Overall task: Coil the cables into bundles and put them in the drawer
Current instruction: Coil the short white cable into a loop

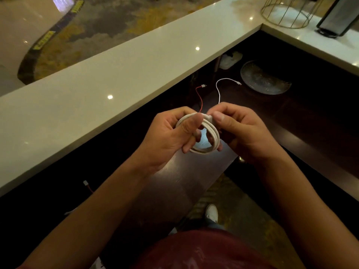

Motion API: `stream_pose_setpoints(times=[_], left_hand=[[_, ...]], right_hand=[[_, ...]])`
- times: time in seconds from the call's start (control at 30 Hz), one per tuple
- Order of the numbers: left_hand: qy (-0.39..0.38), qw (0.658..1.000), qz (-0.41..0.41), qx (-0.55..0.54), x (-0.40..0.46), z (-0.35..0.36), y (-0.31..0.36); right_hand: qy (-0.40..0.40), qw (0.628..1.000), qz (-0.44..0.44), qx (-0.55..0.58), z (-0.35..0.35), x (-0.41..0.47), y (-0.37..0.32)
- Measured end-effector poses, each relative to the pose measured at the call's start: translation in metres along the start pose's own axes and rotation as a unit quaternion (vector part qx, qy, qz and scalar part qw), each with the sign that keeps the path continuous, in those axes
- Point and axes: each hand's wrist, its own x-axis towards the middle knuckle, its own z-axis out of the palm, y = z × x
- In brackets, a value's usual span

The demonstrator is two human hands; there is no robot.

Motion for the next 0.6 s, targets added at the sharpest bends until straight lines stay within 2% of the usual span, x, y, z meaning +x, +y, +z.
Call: stream_pose_setpoints(times=[0.13,0.2,0.33,0.47,0.6], left_hand=[[-0.024,0.997,-0.017,-0.07,0.0,0.008,0.007],[0.013,0.999,-0.017,-0.04,0.002,0.01,0.008],[0.086,0.991,-0.01,0.1,0.003,0.011,0.002],[0.153,0.979,-0.006,0.135,0.004,0.012,-0.001],[0.14,0.978,-0.008,0.152,0.004,0.01,-0.002]], right_hand=[[0.01,1.0,-0.001,0.0,-0.003,0.003,0.002],[0.026,1.0,0.0,-0.014,-0.002,0.002,0.006],[0.065,0.995,0.009,-0.069,-0.001,-0.001,0.014],[0.079,0.994,0.018,-0.075,0.001,-0.003,0.014],[0.046,0.991,-0.001,-0.123,-0.002,-0.007,0.011]])
